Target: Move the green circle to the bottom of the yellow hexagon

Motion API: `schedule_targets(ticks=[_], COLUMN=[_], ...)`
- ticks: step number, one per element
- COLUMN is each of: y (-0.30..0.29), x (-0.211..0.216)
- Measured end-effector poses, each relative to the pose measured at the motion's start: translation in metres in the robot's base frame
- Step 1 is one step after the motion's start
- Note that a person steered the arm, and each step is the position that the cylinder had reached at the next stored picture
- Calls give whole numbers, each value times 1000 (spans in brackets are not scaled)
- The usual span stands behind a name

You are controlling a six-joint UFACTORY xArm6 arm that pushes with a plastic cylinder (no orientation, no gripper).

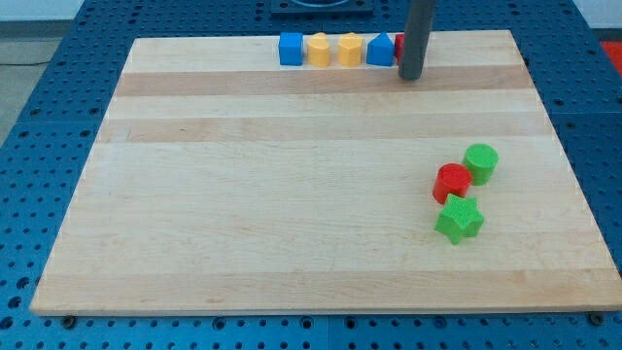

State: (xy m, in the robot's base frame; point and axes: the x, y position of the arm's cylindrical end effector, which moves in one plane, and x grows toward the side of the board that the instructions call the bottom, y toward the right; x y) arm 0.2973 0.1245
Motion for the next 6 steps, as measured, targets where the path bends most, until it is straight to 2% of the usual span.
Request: schedule_targets(ticks=[2, 3, 4, 6], y=[61, 85, 90, 47], x=[54, 103, 146, 158])
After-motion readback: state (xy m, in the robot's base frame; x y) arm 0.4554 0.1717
